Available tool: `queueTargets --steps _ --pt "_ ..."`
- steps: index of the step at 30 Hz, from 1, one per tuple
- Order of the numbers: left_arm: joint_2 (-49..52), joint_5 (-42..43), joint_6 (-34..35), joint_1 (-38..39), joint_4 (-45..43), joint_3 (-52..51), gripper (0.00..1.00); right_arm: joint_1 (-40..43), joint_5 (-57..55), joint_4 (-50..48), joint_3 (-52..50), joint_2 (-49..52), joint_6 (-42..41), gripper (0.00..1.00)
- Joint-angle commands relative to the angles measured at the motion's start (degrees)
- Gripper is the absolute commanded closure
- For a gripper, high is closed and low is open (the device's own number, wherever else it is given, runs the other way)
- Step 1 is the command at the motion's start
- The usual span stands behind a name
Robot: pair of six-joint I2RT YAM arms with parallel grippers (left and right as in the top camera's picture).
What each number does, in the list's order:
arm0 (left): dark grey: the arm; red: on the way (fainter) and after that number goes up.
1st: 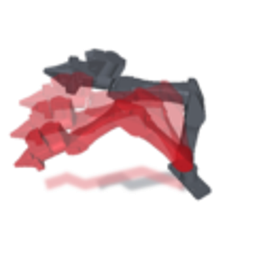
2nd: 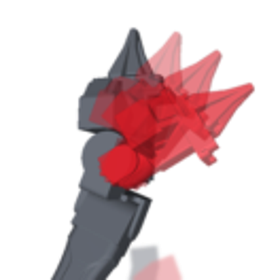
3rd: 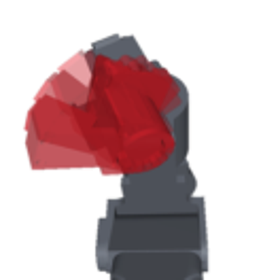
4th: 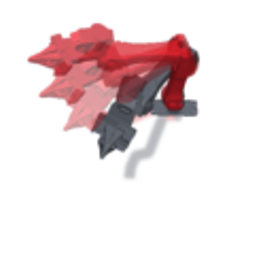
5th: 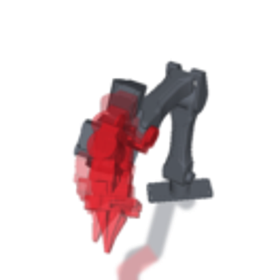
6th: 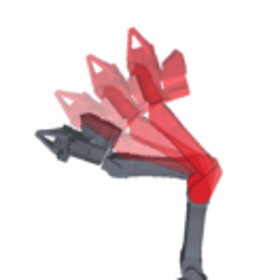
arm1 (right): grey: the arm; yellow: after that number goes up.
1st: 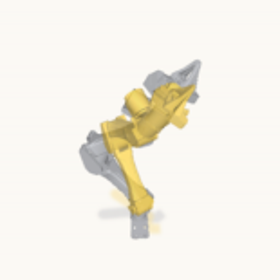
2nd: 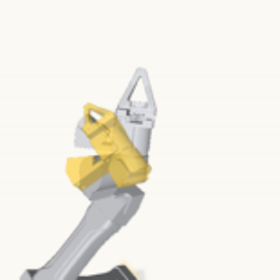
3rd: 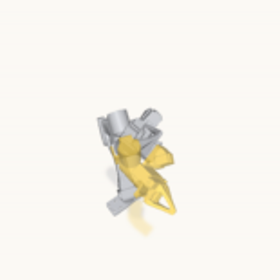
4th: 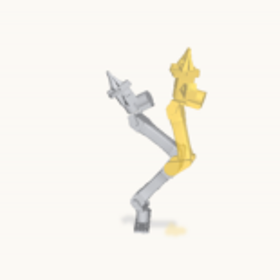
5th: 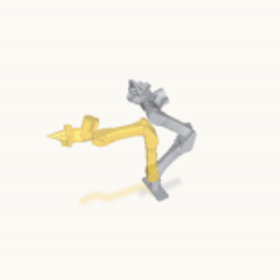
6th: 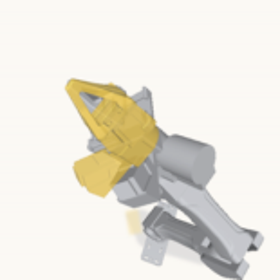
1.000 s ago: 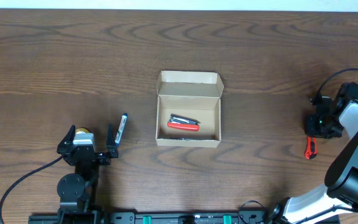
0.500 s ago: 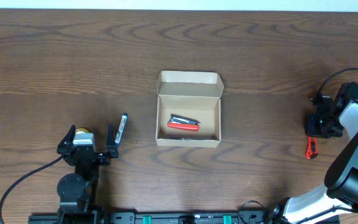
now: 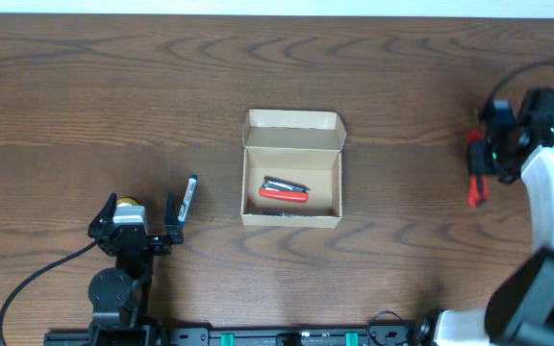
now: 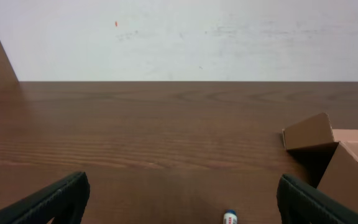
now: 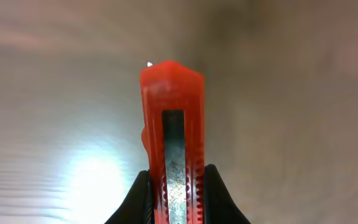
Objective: Pack container
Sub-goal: 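Place the red box cutter into the box and release it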
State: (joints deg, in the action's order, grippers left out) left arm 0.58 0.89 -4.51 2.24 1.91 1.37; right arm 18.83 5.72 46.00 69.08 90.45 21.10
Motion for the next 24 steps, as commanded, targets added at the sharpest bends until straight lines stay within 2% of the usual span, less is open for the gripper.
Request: queueTargets --steps 1,6,9,13,18,24 --pt "-0.3 0.2 0.2 -0.3 2.3 -1.1 0.05 -8.1 10.9 0.5 2.4 -6.7 0.4 0.99" --pt "-0.3 0.2 0.2 -0.3 2.3 -1.1 0.05 -23.9 13.7 0.5 2.5 -11.5 6.0 0.99" --pt "-0.3 0.3 0.2 -0.3 2.4 -1.1 0.05 -33.4 12.5 0.4 3.2 -11.6 6.5 0.99" --pt "-0.3 0.3 0.2 -0.3 2.4 -1.1 0.05 -42.4 12.0 -0.3 4.6 -11.3 9.7 0.99" --pt "-0.3 0.3 0.2 -0.3 2.4 -1.1 0.05 -48.7 11.6 1.6 6.1 -11.3 22.0 0.99" --pt "-0.3 0.3 0.2 -0.3 2.4 -1.1 0.05 -49.5 12.5 8.1 6.1 -8.4 30.3 0.99"
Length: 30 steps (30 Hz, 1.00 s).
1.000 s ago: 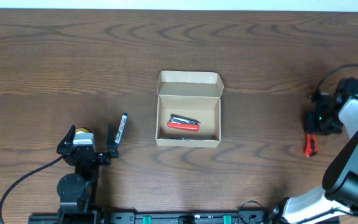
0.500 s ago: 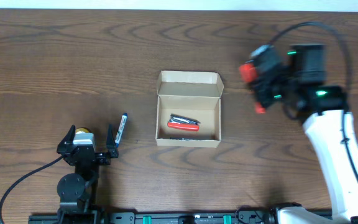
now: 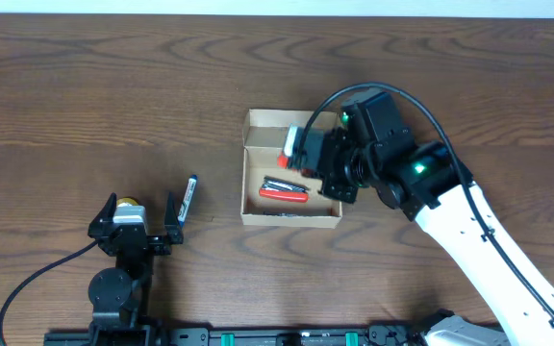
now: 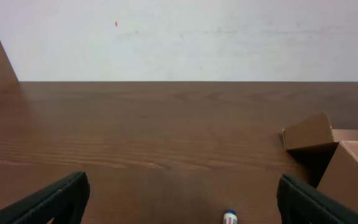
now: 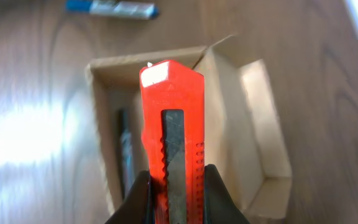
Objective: Pack container
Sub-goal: 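Place the red box cutter into the box and release it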
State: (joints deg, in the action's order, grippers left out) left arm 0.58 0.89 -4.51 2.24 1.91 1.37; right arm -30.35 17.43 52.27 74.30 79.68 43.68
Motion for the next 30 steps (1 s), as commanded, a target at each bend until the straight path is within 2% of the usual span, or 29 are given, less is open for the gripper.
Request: queueTargets --steps 1,4,16,30 --pt "-0.3 0.3 0.2 -0.3 2.4 -1.1 0.05 -0.3 0.8 3.0 0.9 3.5 9.0 0.99" --pt "-0.3 0.5 0.2 -0.3 2.3 -1.1 0.05 -0.5 0.8 3.8 0.9 7.2 9.6 0.99" --pt "-0.3 0.7 0.2 -0.3 2.3 -1.1 0.05 -3.5 0.5 -4.6 0.9 16.3 8.4 0.99" --pt "-0.3 0.6 0.2 -0.3 2.3 -1.1 0.05 -3.2 0.6 -4.5 0.9 26.6 8.2 0.99"
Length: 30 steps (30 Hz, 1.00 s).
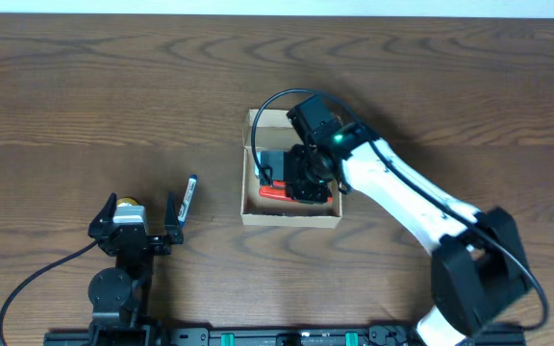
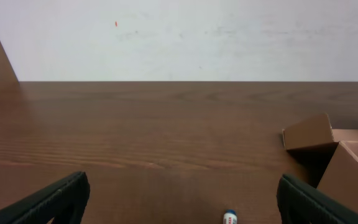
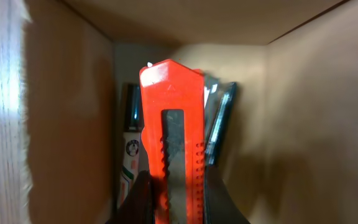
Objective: Pack container
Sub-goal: 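Place the red box cutter into the box and release it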
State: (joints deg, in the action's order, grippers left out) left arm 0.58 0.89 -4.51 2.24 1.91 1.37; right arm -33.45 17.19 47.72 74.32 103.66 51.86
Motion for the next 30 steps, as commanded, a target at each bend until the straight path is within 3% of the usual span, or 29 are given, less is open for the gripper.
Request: queueTargets --steps 1,11,12,13,14,22,26,30 --pt "-0.3 0.6 0.2 -0.3 2.3 -1.1 0.05 -0.1 0.8 0.0 0.9 3.2 0.0 0.99" --pt "-0.3 0.6 0.2 -0.3 2.4 -1.1 0.05 0.0 0.8 0.3 0.9 4.7 0.0 0.98" --pt "-0.3 0.6 0.2 -0.3 2.4 -1.1 0.05 0.0 0.8 0.5 0.9 4.7 0.0 0.91" --pt "-0.3 0.6 0.2 -0.3 2.4 -1.1 0.05 0.0 0.8 0.7 0.9 4.7 -0.3 0.68" --pt "-0.3 0.6 0.2 -0.3 2.4 -1.1 0.05 0.0 0.8 0.7 0.9 4.7 -1.3 0.55" --pt "-0.3 0.4 0.4 -0.3 2.2 -1.1 0.05 0.0 0.9 1.2 1.2 4.5 -3.7 0.49" --pt "-0.3 2.2 7.1 -0.3 2.4 -0.2 0.05 0.1 0.9 1.3 4.2 3.1 -6.0 0.46" --pt "0.2 2.1 12.3 -0.3 11.8 8.1 0.05 0.9 0.8 1.4 10.1 -0.2 -8.3 0.44"
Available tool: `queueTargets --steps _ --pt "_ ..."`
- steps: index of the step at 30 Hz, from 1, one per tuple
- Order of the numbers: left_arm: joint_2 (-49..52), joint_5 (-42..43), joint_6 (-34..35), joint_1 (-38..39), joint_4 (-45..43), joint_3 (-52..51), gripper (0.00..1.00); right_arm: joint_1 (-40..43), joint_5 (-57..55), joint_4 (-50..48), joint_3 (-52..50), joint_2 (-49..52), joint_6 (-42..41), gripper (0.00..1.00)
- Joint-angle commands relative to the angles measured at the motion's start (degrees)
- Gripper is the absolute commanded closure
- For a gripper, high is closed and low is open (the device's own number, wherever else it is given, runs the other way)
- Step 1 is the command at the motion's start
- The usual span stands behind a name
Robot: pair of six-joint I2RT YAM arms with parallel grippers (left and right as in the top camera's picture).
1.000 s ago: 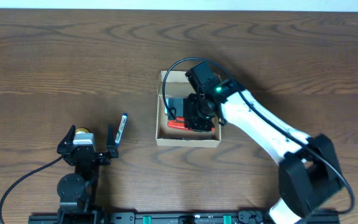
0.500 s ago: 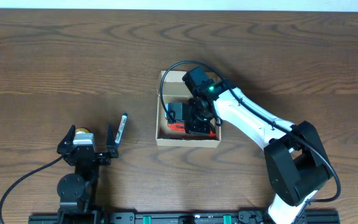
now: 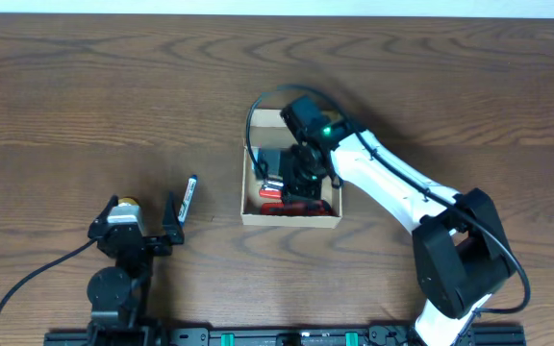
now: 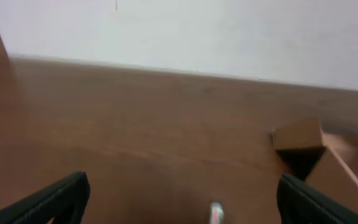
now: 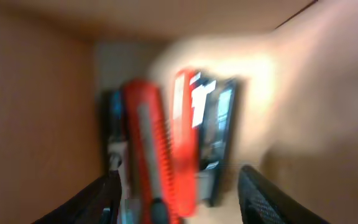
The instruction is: Pack container
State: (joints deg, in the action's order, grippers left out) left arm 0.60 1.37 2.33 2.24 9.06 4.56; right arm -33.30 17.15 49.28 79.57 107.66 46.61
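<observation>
The open cardboard box (image 3: 291, 217) lies at the table's middle, its flap (image 4: 298, 137) showing in the left wrist view. My right gripper (image 3: 294, 173) is down inside it and open, fingers (image 5: 273, 198) spread wide. The red utility knife (image 5: 143, 146) lies loose on the box floor between them, beside another red tool (image 5: 185, 134) and a dark one; the view is blurred. Red shows under the arm from above (image 3: 296, 205). A blue and white pen (image 3: 188, 197) lies on the table left of the box. My left gripper (image 3: 143, 227) stands open just behind it, the pen's tip (image 4: 216, 212) between its fingers' line.
The brown wooden table (image 3: 85, 96) stretches wide on all sides of the box. The right arm (image 3: 402, 192) reaches across the box's right side from the lower right. A white wall (image 4: 185, 31) backs the table's far edge.
My right gripper has opened and let the red utility knife go; it now lies on the box floor. The left wrist view has shifted and blurred, so the left arm has moved slightly.
My right gripper held the red utility knife over bare table at the far right. Then it held the knife above the open box, then low inside it over the other tools. Now the knife lies in the box and the gripper is open. The left gripper stayed open by the pen.
</observation>
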Motion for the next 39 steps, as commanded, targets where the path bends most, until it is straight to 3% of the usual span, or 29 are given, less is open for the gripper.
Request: queueTargets --steps 1,3,5,10,11,17,20,28,30,34,39 --pt "0.9 1.6 5.5 -0.3 7.6 8.0 0.04 1.1 0.9 0.0 6.1 -5.1 -3.6 0.43" --pt "3.9 1.2 5.5 -0.3 13.9 15.3 0.05 2.2 0.7 0.5 8.6 -7.2 -5.4 0.39" --pt "8.8 1.0 5.6 -0.3 19.0 22.1 0.05 3.7 -0.7 0.8 10.5 -9.4 -9.3 0.25" --pt "29.4 1.0 7.1 -0.3 32.4 41.3 0.05 10.3 -5.7 1.0 12.4 -15.3 -19.1 0.09" --pt "33.8 1.0 7.1 -0.3 35.7 45.1 0.05 12.2 -6.7 1.1 12.4 -16.5 -20.4 0.01" --pt "58.4 1.0 4.5 -0.3 55.2 66.8 0.04 27.3 -15.8 3.3 12.4 -21.1 -29.5 0.01" --pt "66.8 1.2 2.3 -0.3 60.2 73.7 0.05 35.3 -19.7 4.1 12.4 -21.6 -34.0 0.01" --pt "77.4 5.9 1.0 -0.3 61.0 76.9 0.02 49.9 -13.1 4.6 12.1 -21.4 -36.8 0.01" --pt "79.2 3.8 0.2 -0.2 62.2 76.8 0.02 51.0 -12.5 4.7 11.5 -21.4 -36.9 0.01" --pt "81.7 -6.3 0.4 2.2 62.9 75.6 0.16 51.6 -12.6 4.4 8.6 -21.4 -36.9 0.01" --pt "82.3 -7.8 1.8 6.7 58.0 70.9 0.14 51.6 -12.6 2.1 3.1 -21.3 -37.7 0.01"
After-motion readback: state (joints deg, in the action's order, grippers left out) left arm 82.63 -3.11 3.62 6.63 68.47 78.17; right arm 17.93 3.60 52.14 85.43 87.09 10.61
